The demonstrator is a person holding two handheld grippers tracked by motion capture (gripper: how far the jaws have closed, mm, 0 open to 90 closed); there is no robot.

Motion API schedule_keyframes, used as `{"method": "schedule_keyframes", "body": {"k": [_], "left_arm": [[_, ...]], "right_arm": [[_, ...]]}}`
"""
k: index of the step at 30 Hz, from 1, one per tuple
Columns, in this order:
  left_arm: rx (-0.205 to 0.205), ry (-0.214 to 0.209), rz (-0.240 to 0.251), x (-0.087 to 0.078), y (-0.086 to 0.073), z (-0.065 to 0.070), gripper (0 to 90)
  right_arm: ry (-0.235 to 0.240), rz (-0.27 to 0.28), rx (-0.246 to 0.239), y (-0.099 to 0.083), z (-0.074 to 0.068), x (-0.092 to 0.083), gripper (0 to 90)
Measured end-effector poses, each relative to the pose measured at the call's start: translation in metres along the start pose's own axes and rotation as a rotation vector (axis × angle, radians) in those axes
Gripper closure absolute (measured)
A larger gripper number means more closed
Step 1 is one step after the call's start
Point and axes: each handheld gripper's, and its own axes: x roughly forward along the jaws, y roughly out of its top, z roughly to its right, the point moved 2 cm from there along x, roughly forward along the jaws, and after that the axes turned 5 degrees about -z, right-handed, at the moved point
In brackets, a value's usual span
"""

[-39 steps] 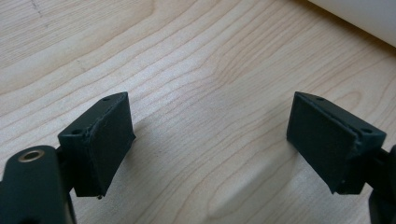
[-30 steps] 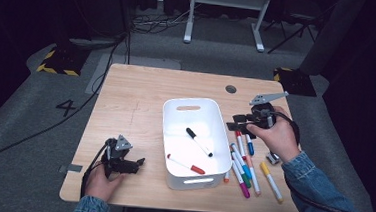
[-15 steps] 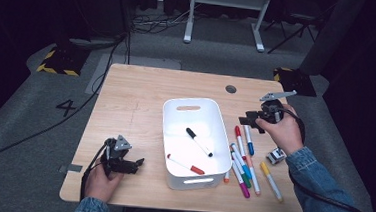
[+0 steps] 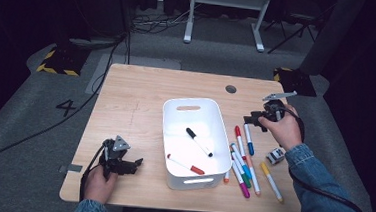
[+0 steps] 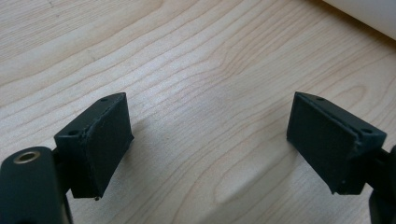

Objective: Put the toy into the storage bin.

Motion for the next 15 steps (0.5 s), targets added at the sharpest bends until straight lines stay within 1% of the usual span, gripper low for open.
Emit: {"method": "schedule_keyframes", "body": {"k": [2, 3, 4, 6, 7, 12, 15], "left_arm": [[-0.001, 0.000, 0.000, 0.000, 0.000, 0.000, 14.0], [-0.001, 0.004, 0.000, 0.000, 0.000, 0.000, 13.6], [-0.001, -0.002, -0.008, 0.001, 0.000, 0.000, 12.1], [0.006, 0.004, -0.034, 0.003, 0.002, -0.001, 3.5], [0.004, 0.002, -0.038, 0.003, 0.002, 0.000, 0.0], [0.006, 0.006, -0.037, 0.003, 0.002, -0.001, 0.0], [0.004, 0.007, -0.035, 0.003, 0.002, -0.001, 0.0]], "right_arm": [[0.002, -0.008, 0.007, -0.002, 0.002, 0.005, 52.4], [0.000, -0.013, 0.002, -0.004, 0.003, 0.008, 52.1], [-0.002, -0.017, 0.003, -0.005, 0.003, 0.010, 52.0], [-0.012, -0.027, -0.001, -0.007, 0.005, 0.015, 51.6], [-0.016, -0.030, 0.001, -0.008, 0.005, 0.017, 51.3], [-0.032, -0.057, 0.001, -0.014, 0.009, 0.028, 51.4], [-0.038, -0.079, 0.010, -0.018, 0.011, 0.033, 51.9]]}}
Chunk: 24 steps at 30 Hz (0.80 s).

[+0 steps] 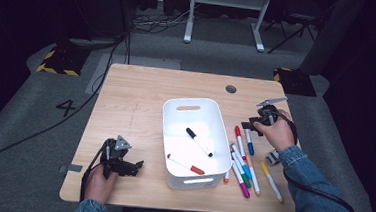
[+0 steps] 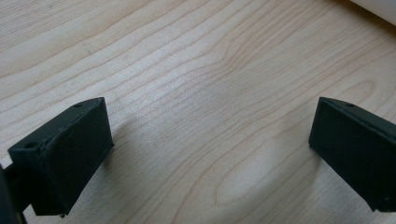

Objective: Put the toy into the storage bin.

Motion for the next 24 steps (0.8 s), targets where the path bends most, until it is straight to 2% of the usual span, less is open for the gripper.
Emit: {"method": "schedule_keyframes", "body": {"k": [10, 18, 22, 24], "left_arm": [[0.000, -0.001, 0.000, 0.000, 0.000, 0.000, 0.0], [0.000, -0.001, 0.000, 0.000, 0.000, 0.000, 0.0], [0.000, -0.001, 0.000, 0.000, 0.000, 0.000, 0.0], [0.001, -0.001, 0.000, 0.000, 0.000, 0.000, 0.0]], "right_arm": [[-0.035, -0.087, 0.025, -0.013, 0.007, 0.019, 56.2], [-0.052, -0.162, 0.046, -0.022, 0.009, 0.024, 64.2], [-0.047, -0.175, 0.057, -0.024, 0.009, 0.027, 67.5], [-0.064, -0.190, 0.043, -0.024, 0.010, 0.028, 70.9]]}}
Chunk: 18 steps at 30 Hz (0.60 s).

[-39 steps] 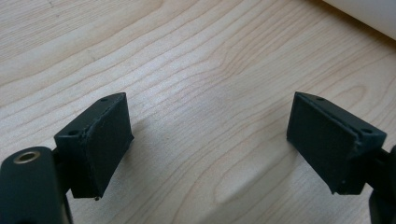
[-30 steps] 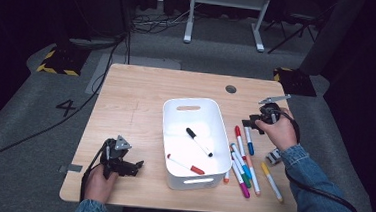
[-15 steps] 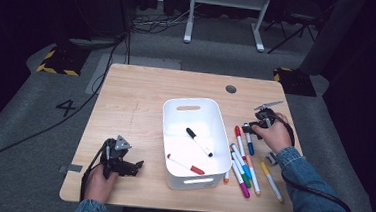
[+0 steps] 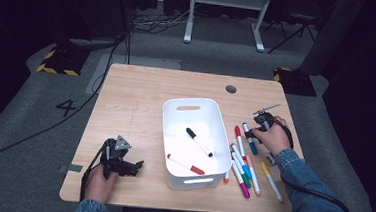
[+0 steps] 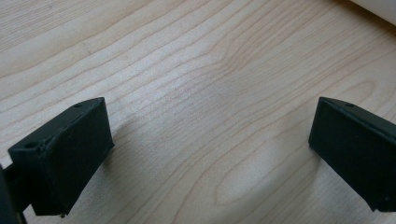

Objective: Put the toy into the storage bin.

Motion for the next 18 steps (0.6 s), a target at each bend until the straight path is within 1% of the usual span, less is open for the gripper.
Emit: {"method": "schedule_keyframes", "body": {"k": [1, 3, 6, 10, 14, 16, 18], "left_arm": [[0.000, 0.000, 0.000, 0.0000, 0.0000, 0.0000, 0.0], [0.000, 0.000, 0.000, 0.0000, 0.0000, 0.0000, 0.0], [0.000, 0.000, 0.000, 0.0000, 0.0000, 0.0000, 0.0], [0.000, 0.000, 0.000, 0.0000, 0.0000, 0.0000, 0.0], [0.000, 0.000, 0.000, 0.0000, 0.0000, 0.0000, 0.0], [0.000, 0.000, 0.000, 0.0000, 0.0000, 0.0000, 0.0], [0.000, 0.000, 0.000, 0.0000, 0.0000, 0.0000, 0.0]], "right_arm": [[-0.001, -0.003, -0.005, 0.0000, 0.0001, 0.0010, 72.1], [-0.008, -0.008, 0.000, 0.0004, -0.0005, 0.0016, 74.0], [-0.028, -0.020, -0.019, 0.0016, -0.0019, 0.0016, 76.3], [-0.035, -0.045, -0.003, 0.0042, -0.0033, 0.0015, 76.3], [-0.047, -0.058, 0.009, 0.0057, -0.0042, 0.0016, 76.4], [-0.042, -0.065, 0.012, 0.0062, -0.0041, 0.0015, 76.4], [-0.038, -0.086, 0.014, 0.0078, -0.0044, 0.0013, 76.4]]}}
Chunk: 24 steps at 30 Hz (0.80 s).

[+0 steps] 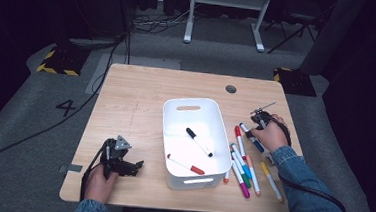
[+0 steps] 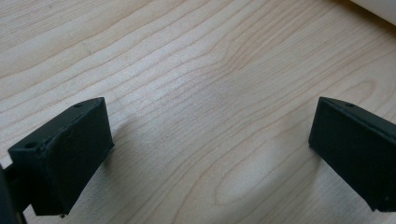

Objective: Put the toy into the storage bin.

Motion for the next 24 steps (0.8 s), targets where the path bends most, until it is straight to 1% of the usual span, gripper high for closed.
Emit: {"method": "schedule_keyframes", "body": {"k": [2, 4, 6, 12, 14, 15, 17, 20, 24], "left_arm": [[0.000, 0.000, 0.000, 0.0000, 0.0000, 0.0000, 0.0], [-0.001, -0.004, -0.001, 0.0001, -0.0001, 0.0002, 0.0], [0.000, 0.000, 0.000, 0.0000, 0.0000, 0.0000, 0.0], [0.000, 0.000, 0.000, 0.0000, 0.0000, 0.0000, 0.0], [0.000, 0.000, 0.000, 0.0000, 0.0000, 0.0000, 0.0], [0.000, 0.000, 0.000, 0.0000, 0.0000, 0.0000, 0.0], [0.000, 0.000, 0.000, 0.0000, 0.0000, 0.0000, 0.0], [0.000, 0.000, 0.000, 0.0000, 0.0000, 0.0000, 0.0], [0.000, 0.000, 0.000, 0.0000, 0.0000, -0.0001, 0.0]], "right_arm": [[-0.013, -0.019, 0.006, 0.0018, -0.0010, -0.0001, 76.2], [-0.015, -0.026, -0.002, 0.0027, -0.0019, -0.0002, 76.4], [-0.025, -0.032, 0.003, 0.0030, -0.0025, -0.0003, 76.5], [-0.014, -0.041, 0.010, 0.0035, -0.0021, -0.0005, 76.9], [-0.017, -0.036, -0.003, 0.0034, -0.0027, -0.0006, 77.0], [-0.029, -0.036, -0.009, 0.0031, -0.0026, -0.0005, 77.0], [-0.017, -0.034, -0.012, 0.0026, -0.0021, -0.0007, 77.1], [-0.003, -0.033, 0.000, 0.0017, -0.0002, -0.0013, 77.1], [0.021, -0.017, 0.005, -0.0008, 0.0024, -0.0054, 77.1]]}}
